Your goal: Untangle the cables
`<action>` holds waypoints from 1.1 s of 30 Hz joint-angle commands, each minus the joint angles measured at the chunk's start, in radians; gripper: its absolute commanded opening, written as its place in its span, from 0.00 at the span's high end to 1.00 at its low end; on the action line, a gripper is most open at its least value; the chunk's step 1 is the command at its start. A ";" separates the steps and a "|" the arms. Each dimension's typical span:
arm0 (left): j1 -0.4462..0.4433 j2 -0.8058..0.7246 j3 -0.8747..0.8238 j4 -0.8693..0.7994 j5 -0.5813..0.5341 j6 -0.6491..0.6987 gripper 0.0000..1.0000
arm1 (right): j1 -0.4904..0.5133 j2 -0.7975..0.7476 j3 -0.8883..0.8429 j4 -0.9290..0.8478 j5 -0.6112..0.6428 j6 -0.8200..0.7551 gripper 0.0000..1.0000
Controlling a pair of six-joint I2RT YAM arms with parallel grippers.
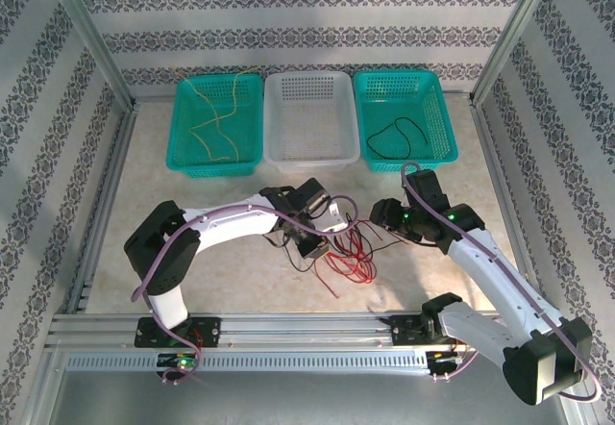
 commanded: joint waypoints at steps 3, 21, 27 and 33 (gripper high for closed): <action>-0.012 -0.047 -0.015 0.003 -0.017 -0.004 1.00 | 0.035 0.006 0.018 0.014 -0.041 -0.039 0.45; 0.120 -0.366 -0.217 0.198 0.020 -0.262 1.00 | 0.470 0.296 0.010 -0.005 0.069 -0.139 0.58; 0.138 -0.434 -0.256 0.221 0.043 -0.313 1.00 | 0.461 0.389 0.058 -0.006 0.117 -0.186 0.58; 0.146 -0.480 -0.269 0.227 0.042 -0.326 1.00 | 0.458 0.445 0.067 0.012 0.140 -0.220 0.60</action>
